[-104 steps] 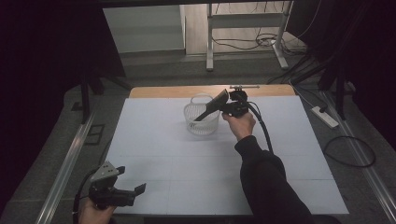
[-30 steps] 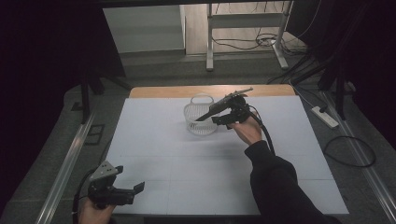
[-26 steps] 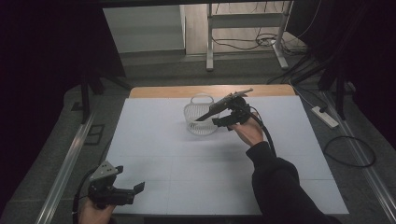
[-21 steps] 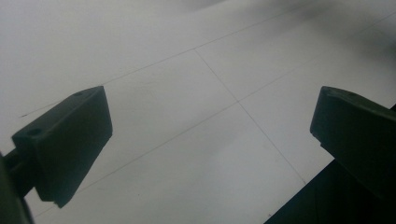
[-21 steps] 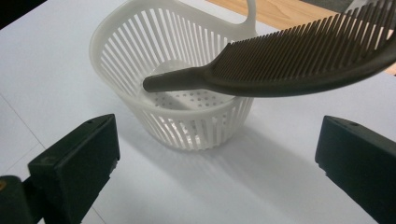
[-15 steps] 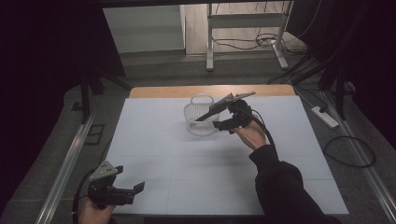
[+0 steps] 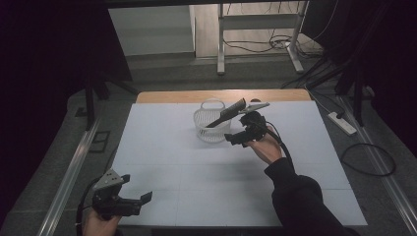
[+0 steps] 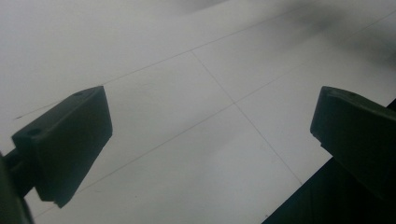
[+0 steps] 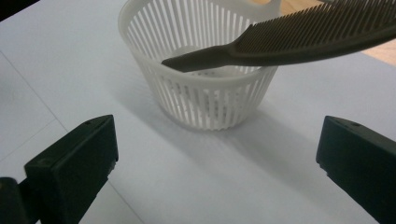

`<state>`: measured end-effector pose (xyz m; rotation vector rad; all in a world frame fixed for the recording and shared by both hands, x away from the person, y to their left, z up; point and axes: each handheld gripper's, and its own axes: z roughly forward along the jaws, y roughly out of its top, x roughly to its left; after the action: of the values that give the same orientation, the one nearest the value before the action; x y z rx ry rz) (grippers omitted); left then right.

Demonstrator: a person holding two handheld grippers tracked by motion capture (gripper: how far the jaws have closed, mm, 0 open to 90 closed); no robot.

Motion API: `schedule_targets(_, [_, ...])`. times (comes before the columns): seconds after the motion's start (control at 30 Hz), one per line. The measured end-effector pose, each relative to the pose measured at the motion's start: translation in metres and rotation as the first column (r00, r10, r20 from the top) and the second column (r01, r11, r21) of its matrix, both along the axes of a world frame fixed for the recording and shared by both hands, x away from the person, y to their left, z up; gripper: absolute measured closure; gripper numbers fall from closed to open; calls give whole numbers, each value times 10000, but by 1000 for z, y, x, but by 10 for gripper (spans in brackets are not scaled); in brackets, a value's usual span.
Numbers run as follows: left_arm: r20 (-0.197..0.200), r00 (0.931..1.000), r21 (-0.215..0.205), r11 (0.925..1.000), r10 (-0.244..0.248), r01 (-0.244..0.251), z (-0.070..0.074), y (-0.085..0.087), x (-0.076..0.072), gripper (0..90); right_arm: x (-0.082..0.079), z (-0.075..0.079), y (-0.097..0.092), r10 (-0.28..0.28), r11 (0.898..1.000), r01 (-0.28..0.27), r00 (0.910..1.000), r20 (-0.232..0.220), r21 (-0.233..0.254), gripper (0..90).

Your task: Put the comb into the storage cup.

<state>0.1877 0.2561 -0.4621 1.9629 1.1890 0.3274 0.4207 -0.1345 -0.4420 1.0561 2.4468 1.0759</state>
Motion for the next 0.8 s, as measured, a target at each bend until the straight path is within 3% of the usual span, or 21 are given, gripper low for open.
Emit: schedule_targets(0.8, [-35, 10000, -132, 9999, -5, 4, 0, 2, 0, 0, -23, 2, -9, 554, 9984, -554, 9984, -77, 69, 0])
